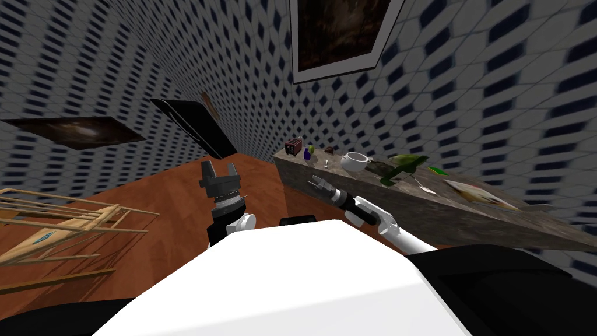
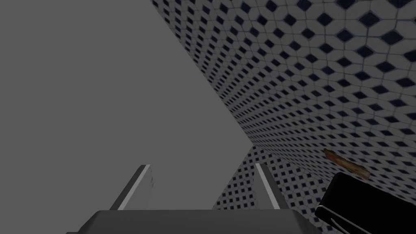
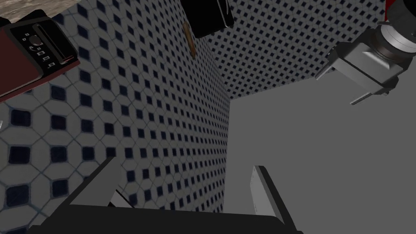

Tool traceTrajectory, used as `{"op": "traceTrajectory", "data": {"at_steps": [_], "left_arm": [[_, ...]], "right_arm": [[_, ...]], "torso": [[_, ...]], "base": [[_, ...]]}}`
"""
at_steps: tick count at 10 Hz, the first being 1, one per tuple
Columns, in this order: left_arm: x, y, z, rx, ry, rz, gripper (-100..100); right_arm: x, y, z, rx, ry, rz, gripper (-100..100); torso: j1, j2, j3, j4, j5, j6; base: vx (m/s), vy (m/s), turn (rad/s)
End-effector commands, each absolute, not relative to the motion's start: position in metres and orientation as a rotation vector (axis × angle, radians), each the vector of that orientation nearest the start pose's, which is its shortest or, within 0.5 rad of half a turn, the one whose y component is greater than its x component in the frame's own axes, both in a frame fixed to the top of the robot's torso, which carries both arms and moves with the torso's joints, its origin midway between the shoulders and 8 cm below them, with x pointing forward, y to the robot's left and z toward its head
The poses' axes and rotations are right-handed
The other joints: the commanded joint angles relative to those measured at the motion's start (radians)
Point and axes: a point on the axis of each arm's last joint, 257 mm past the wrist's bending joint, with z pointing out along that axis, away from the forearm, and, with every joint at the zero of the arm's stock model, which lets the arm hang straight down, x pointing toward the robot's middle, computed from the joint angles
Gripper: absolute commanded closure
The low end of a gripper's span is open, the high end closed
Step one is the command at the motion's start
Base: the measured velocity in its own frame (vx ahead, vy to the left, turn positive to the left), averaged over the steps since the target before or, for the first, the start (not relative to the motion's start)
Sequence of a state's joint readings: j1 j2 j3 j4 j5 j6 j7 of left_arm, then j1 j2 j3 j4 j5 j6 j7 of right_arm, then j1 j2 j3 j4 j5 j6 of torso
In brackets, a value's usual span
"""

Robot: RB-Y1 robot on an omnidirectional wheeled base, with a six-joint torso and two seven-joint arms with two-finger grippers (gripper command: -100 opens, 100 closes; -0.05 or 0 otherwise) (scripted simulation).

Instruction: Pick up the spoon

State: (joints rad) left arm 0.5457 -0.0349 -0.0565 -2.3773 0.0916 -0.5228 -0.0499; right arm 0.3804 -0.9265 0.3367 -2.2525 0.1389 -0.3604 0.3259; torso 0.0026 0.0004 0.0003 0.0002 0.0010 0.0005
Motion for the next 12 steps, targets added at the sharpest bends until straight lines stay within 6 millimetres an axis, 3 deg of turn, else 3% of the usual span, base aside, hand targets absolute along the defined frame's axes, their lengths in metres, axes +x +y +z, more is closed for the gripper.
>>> {"op": "traceTrajectory", "data": {"at_steps": [1, 2, 3, 5, 8, 10, 11, 12], "left_arm": [[0.317, 0.278, 0.057, -0.666, 0.481, -1.366, 0], [0.317, 0.278, 0.057, -0.666, 0.481, -1.366, 0], [0.317, 0.278, 0.057, -0.666, 0.481, -1.366, 0], [0.317, 0.278, 0.057, -0.666, 0.481, -1.366, 0], [0.317, 0.278, 0.057, -0.666, 0.481, -1.366, 0], [0.317, 0.278, 0.057, -0.666, 0.481, -1.366, 0], [0.317, 0.278, 0.057, -0.666, 0.481, -1.366, 0], [0.317, 0.278, 0.057, -0.666, 0.481, -1.366, 0]], "right_arm": [[0.323, -0.118, -0.124, -0.387, 1.528, 0.994, -100], [0.321, -0.12, -0.127, -0.41, 1.544, 0.984, -100], [0.319, -0.123, -0.146, -0.475, 1.575, 0.929, -100], [0.316, -0.128, -0.152, -0.523, 1.601, 0.905, -100], [0.307, -0.147, -0.195, -0.698, 1.681, 0.767, -100], [0.304, -0.154, -0.2, -0.744, 1.698, 0.742, -100], [0.299, -0.167, -0.22, -0.829, 1.727, 0.671, -100], [0.298, -0.17, -0.222, -0.848, 1.735, 0.661, -100]], "torso": [[0.0, 0.0, 0.0, 0.0, 0.0, 0.0], [0.002, -0.001, 0.0, 0.0, 0.0, -0.001], [0.002, 0.0, 0.0, 0.0, 0.0, 0.0], [0.002, 0.0, 0.0, 0.0, 0.001, 0.0], [0.001, -0.001, 0.0, 0.0, 0.0, 0.0], [0.0, -0.002, -0.001, -0.001, 0.0, 0.0], [-0.002, -0.001, -0.001, 0.0, 0.0, 0.0], [-0.002, -0.001, -0.001, 0.0, -0.001, 0.0]], "base": [[0.015, 0.083, 0.109], [0.011, 0.089, 0.075], [0.014, 0.114, 0.135], [0.007, 0.064, 0.014], [0.028, 0.076, 0.11], [0.032, 0.043, 0.021], [0.029, 0.036, 0.121], [0.038, 0.046, 0.089]]}}
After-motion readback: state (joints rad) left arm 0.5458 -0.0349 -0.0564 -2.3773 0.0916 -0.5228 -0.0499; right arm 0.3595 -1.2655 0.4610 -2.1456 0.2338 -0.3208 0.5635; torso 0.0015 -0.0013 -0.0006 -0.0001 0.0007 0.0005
